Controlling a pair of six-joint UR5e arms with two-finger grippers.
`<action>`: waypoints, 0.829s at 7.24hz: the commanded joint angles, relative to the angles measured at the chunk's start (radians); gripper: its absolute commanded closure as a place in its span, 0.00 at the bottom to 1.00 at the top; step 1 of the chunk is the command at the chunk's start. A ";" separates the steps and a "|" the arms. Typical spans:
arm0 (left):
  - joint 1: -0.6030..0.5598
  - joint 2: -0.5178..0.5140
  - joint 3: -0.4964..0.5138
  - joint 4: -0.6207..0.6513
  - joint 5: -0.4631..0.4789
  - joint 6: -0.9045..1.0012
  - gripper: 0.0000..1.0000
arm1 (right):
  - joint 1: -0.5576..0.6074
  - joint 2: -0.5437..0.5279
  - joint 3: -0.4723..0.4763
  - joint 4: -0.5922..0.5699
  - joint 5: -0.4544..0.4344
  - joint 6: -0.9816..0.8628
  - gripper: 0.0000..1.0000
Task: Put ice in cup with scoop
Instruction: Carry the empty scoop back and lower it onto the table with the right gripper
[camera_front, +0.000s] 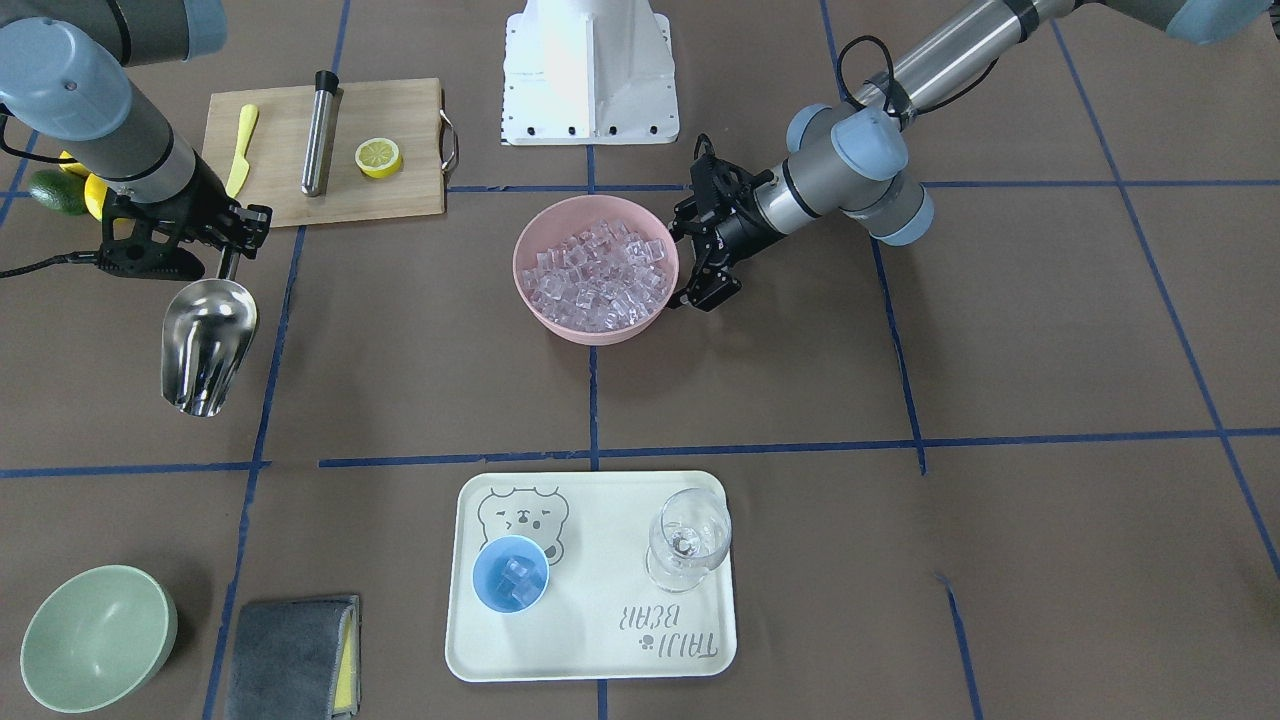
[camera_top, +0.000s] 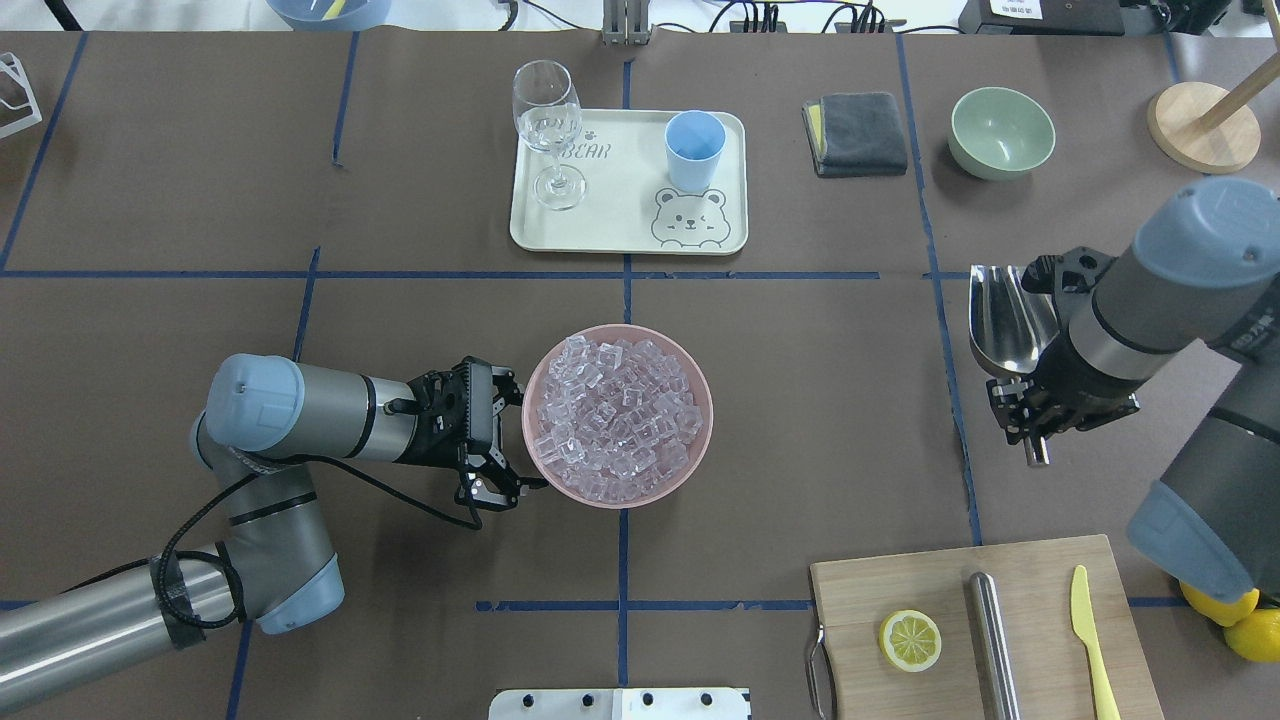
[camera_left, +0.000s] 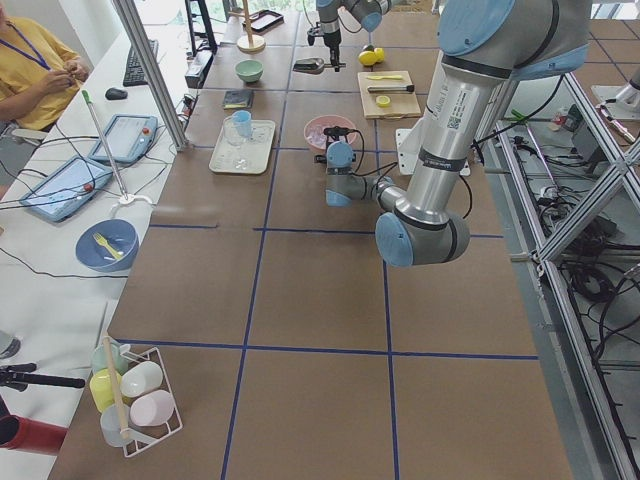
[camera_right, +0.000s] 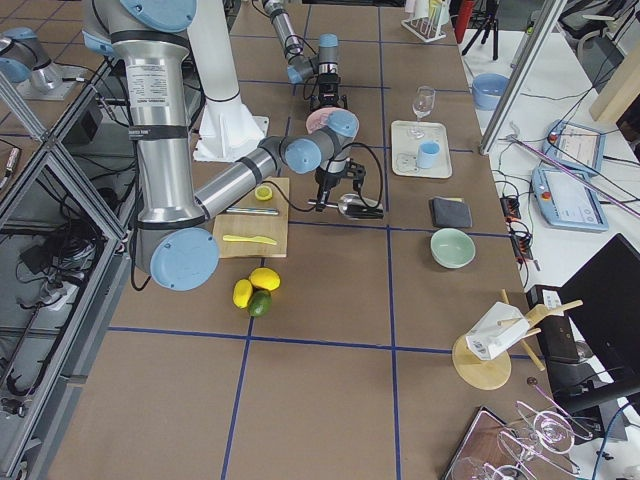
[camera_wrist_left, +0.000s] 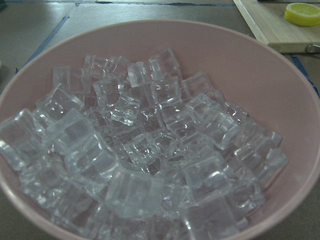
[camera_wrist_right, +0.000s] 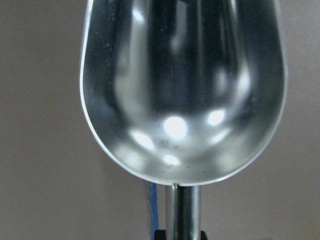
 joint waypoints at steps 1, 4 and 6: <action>0.001 0.000 0.001 0.000 0.000 0.000 0.00 | -0.085 -0.058 -0.035 0.085 -0.047 0.053 1.00; 0.001 0.000 0.007 0.000 0.000 0.000 0.00 | -0.109 -0.049 -0.075 0.085 -0.048 0.057 1.00; 0.003 0.000 0.009 0.000 0.000 0.000 0.00 | -0.110 -0.042 -0.078 0.085 -0.047 0.053 1.00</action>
